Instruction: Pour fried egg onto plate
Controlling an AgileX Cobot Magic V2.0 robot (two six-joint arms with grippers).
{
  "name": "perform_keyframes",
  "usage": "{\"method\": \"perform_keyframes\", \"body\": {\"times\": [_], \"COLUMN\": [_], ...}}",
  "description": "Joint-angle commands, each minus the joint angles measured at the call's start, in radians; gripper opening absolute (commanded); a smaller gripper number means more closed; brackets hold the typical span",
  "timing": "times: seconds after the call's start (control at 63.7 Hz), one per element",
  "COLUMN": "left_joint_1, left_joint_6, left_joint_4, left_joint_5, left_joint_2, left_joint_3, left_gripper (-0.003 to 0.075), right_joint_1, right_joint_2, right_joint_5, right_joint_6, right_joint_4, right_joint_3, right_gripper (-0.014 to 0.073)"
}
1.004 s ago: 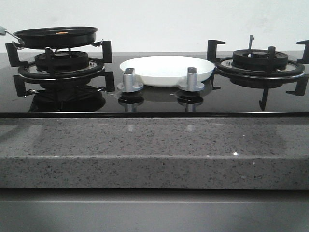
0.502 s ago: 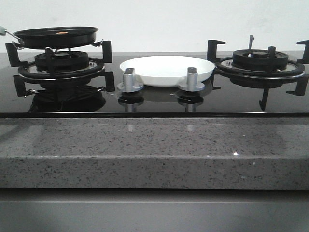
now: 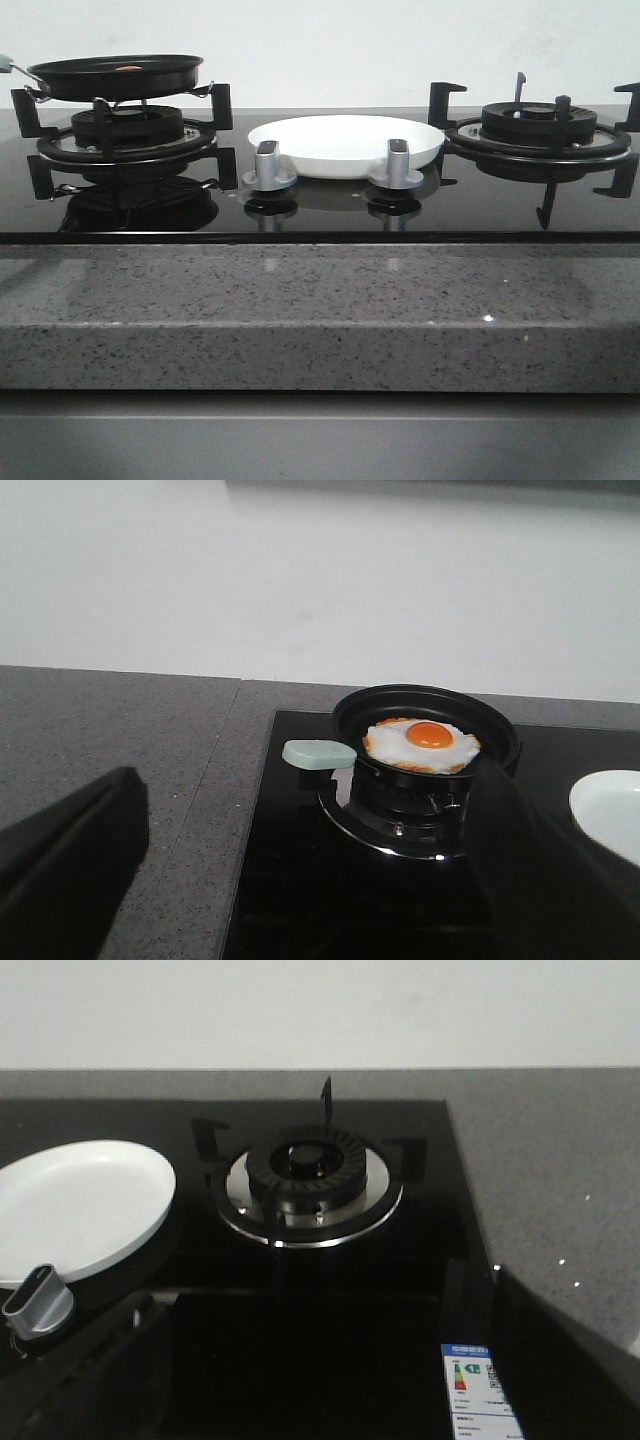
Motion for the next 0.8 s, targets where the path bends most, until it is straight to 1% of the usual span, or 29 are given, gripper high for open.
{"method": "perform_keyframes", "body": {"times": [0.0, 0.078, 0.141, 0.188, 0.361, 0.408, 0.518, 0.643, 0.784], "left_joint_1": [-0.007, -0.007, -0.007, -0.007, -0.007, -0.007, -0.007, -0.007, -0.007], "left_joint_6": [-0.007, -0.007, -0.007, -0.007, -0.007, -0.007, -0.007, -0.007, -0.007], "left_joint_4": [0.0, 0.0, 0.0, 0.0, 0.0, 0.0, 0.0, 0.0, 0.0], "left_joint_5": [-0.079, -0.077, -0.077, -0.077, -0.077, -0.077, -0.077, -0.077, -0.077], "left_joint_2": [0.01, 0.01, 0.01, 0.01, 0.01, 0.01, 0.01, 0.01, 0.01], "left_joint_3": [-0.036, -0.036, -0.036, -0.036, -0.036, -0.036, -0.036, -0.036, -0.036], "left_gripper": [0.0617, 0.0617, 0.0617, 0.0617, 0.0617, 0.0617, 0.0617, 0.0617, 0.0617], "right_joint_1": [0.002, 0.015, 0.043, 0.071, 0.182, 0.213, 0.242, 0.242, 0.242], "right_joint_2": [0.108, 0.196, 0.263, 0.307, 0.492, 0.546, 0.669, 0.809, 0.963], "right_joint_5": [-0.037, -0.025, -0.017, -0.009, 0.013, 0.033, 0.116, 0.218, 0.374], "right_joint_6": [-0.005, -0.005, -0.005, -0.006, -0.006, -0.006, -0.011, -0.071, -0.14], "right_joint_4": [0.019, 0.021, 0.026, 0.027, 0.027, 0.027, 0.027, 0.033, 0.07], "right_joint_3": [-0.096, -0.149, -0.197, -0.226, -0.35, -0.39, -0.502, -0.646, -0.827], "right_gripper": [0.0652, 0.0652, 0.0633, 0.0602, 0.044, 0.0412, 0.0391, 0.0392, 0.0392]}}
